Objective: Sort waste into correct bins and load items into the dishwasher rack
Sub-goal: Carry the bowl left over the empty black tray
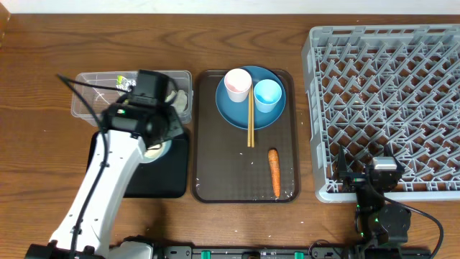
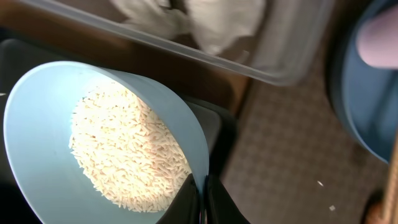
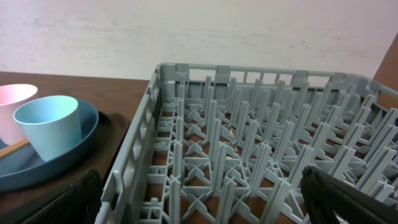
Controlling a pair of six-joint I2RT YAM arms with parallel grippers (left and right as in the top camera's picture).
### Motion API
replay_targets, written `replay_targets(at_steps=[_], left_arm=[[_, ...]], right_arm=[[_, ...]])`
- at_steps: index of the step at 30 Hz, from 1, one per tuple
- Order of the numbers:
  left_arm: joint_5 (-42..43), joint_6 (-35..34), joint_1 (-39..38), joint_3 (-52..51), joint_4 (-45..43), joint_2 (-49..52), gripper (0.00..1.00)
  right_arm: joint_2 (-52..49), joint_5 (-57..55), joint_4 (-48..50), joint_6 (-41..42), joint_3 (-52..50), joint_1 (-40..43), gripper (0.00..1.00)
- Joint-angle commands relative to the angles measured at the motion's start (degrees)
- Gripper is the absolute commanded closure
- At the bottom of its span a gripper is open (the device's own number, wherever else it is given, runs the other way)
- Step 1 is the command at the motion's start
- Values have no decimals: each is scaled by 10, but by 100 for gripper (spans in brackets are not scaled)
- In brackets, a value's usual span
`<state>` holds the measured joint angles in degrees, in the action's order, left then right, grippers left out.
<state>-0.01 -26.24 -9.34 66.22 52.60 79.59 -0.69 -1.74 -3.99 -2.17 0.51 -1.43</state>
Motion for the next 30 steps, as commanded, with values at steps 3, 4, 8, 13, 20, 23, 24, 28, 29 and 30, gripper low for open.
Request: replay_targets(at_steps=[3, 4, 8, 13, 20, 23, 24, 28, 29, 30], left_arm=[[47, 45, 62, -3, 5, -9, 94], [68, 54, 73, -3, 5, -9, 94], [158, 85, 122, -3, 5, -9, 94], [268, 144, 178, -4, 14, -9, 94], [331, 186, 238, -4, 30, -9, 94], [345, 189, 256, -7, 33, -9, 94], [349, 190, 261, -9, 33, -9, 94], [381, 204, 280, -25, 26, -9, 94], [390, 207, 284, -30, 23, -9, 94], [399, 209, 290, -35, 20, -9, 94]], right_arm=[[3, -4, -1, -2, -2, -7, 1], [3, -4, -1, -2, -2, -7, 1], [3, -4, -1, -2, -2, -7, 1], [3, -4, -1, -2, -2, -7, 1], [3, -4, -1, -2, -2, -7, 1], [3, -4, -1, -3, -2, -7, 1], [3, -4, -1, -2, -2, -7, 1], [3, -4, -1, -2, -2, -7, 1], [3, -4, -1, -2, -2, -7, 1], [3, -4, -1, -2, -2, -7, 1]])
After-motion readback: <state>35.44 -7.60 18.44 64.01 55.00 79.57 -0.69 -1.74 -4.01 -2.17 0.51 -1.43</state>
